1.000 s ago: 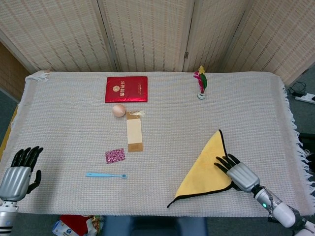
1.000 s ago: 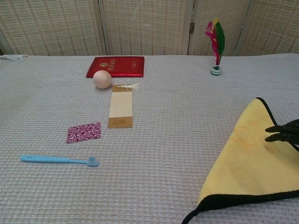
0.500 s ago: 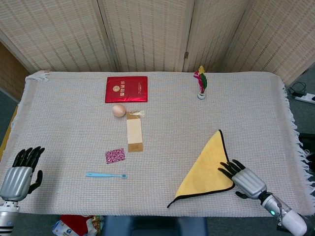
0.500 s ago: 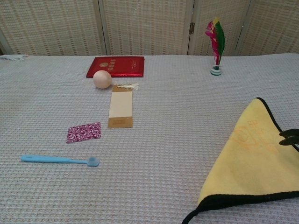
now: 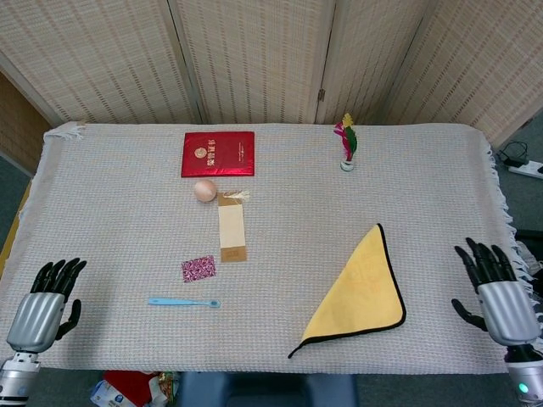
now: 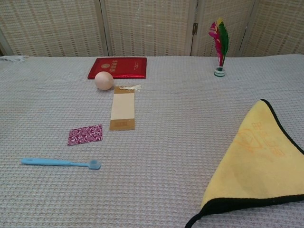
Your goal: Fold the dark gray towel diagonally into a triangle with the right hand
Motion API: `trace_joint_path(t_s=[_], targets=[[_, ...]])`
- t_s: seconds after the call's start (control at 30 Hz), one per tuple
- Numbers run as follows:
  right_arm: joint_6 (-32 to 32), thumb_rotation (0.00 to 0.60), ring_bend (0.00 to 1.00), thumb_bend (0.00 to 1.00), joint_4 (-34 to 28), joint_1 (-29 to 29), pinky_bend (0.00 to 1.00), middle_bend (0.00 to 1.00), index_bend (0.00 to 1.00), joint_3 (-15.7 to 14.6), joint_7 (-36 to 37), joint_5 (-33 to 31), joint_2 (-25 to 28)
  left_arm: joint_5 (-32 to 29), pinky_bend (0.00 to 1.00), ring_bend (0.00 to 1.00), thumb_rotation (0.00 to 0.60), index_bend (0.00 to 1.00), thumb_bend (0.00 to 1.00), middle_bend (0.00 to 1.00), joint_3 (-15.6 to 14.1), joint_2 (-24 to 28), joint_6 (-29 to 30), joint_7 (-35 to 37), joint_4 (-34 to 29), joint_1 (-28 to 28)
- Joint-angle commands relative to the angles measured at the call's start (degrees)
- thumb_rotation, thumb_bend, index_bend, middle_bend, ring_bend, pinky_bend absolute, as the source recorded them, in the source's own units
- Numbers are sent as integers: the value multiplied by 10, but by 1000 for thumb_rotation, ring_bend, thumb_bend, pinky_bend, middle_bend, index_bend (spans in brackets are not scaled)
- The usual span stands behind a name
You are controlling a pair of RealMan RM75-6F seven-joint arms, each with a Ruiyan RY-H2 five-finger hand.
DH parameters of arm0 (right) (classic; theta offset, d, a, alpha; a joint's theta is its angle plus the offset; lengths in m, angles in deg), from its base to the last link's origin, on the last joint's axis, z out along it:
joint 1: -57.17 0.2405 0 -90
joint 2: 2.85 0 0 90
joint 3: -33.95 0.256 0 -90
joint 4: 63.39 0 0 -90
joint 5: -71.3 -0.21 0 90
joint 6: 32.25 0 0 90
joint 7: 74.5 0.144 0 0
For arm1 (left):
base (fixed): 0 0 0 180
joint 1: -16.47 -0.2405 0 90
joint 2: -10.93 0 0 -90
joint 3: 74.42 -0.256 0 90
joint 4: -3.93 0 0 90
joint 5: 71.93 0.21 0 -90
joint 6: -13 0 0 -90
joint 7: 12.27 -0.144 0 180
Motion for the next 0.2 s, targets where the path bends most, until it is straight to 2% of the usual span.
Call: trace_joint_path(t_s=[0.03,0.2], targets=[[26,600,0,305,-50,-53,0,0,0,29,-46,-45,11,-7,0,0,600,1,690,95,-2,-1,-11,-3,0,2],[-2,600,0,306,-53,-47,0,0,0,28,-39,-24,19,-19,0,0,600,1,689,95,-3,-1,-24,-11,-5,4]])
